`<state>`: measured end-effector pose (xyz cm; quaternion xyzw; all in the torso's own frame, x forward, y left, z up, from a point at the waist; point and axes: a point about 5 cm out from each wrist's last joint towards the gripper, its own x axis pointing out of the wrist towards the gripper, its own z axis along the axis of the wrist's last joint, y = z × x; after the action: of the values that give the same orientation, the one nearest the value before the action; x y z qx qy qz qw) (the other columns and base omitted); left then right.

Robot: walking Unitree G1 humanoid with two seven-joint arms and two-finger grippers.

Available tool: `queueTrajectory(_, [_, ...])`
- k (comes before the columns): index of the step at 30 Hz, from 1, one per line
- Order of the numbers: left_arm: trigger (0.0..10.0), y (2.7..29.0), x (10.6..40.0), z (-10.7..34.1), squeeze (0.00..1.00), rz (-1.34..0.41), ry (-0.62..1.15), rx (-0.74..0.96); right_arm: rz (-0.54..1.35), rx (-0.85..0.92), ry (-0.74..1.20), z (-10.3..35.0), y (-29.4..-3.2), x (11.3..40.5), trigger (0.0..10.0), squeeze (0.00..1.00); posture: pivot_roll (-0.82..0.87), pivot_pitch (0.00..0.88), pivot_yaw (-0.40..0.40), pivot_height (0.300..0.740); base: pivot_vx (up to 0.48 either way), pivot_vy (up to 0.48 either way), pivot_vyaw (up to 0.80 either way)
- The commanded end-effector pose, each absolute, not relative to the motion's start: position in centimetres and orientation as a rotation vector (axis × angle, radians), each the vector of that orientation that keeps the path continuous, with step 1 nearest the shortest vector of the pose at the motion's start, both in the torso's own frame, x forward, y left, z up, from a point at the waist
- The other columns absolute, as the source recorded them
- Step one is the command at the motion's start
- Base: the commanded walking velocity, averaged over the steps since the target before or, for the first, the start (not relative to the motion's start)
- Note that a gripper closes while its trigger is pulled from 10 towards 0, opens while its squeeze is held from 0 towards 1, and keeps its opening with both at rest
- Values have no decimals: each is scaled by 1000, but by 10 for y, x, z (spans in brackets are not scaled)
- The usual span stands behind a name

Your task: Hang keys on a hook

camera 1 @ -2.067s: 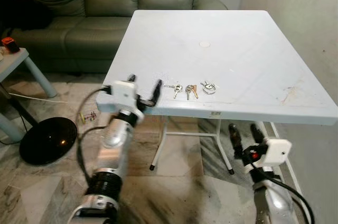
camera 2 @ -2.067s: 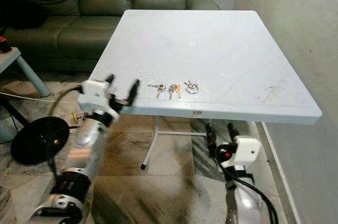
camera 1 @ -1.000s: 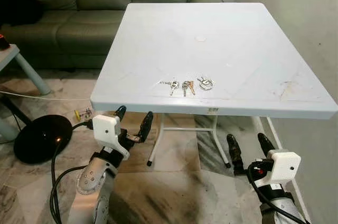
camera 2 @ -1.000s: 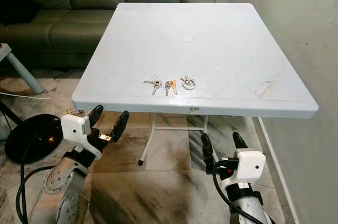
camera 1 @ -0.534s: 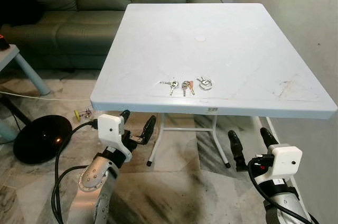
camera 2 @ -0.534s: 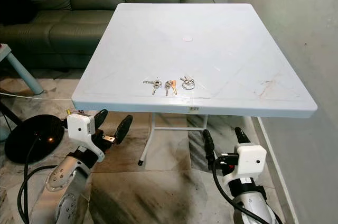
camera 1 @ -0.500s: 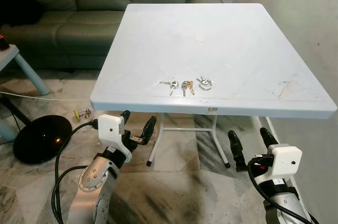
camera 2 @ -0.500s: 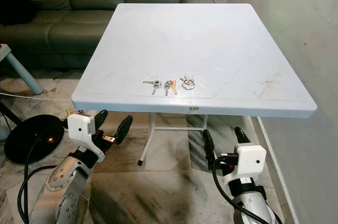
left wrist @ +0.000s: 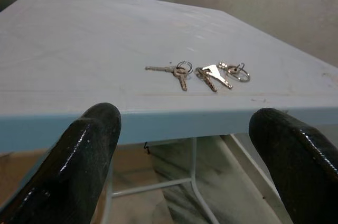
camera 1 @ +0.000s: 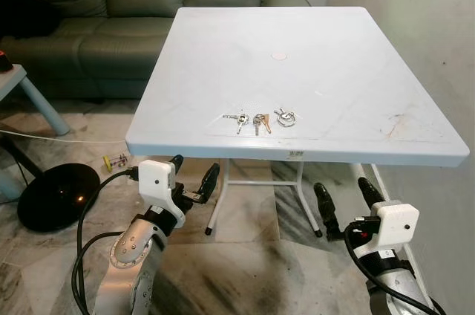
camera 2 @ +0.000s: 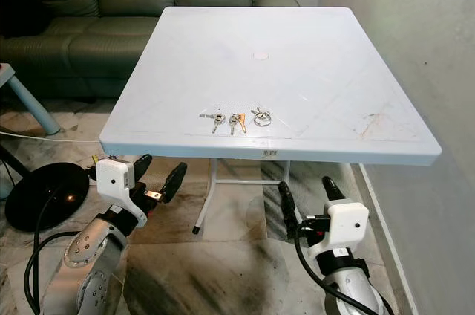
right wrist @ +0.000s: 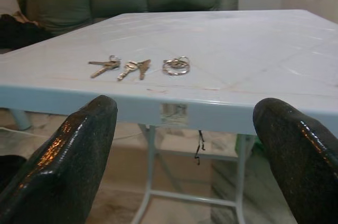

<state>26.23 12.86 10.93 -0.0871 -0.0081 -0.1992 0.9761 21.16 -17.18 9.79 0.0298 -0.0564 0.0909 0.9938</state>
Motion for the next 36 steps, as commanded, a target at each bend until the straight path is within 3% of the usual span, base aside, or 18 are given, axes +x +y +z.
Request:
queueTrajectory(1, [10000, 128, 264, 115, 0, -408, -29, -151, 199, 68, -124, 102, -170, 212, 10000, 0, 97, 52, 5, 740, 341, 0, 0])
queueTrajectory(9, [10000, 127, 267, 116, 0, -408, -18, -159, 205, 68, -128, 103, -170, 213, 10000, 0, 98, 52, 4, 740, 351, 0, 0])
queueTrajectory(36, [10000, 122, 265, 118, 0, -416, -18, -169, 238, 73, -118, 103, -167, 212, 10000, 0, 100, 58, -2, 740, 355, 266, 0])
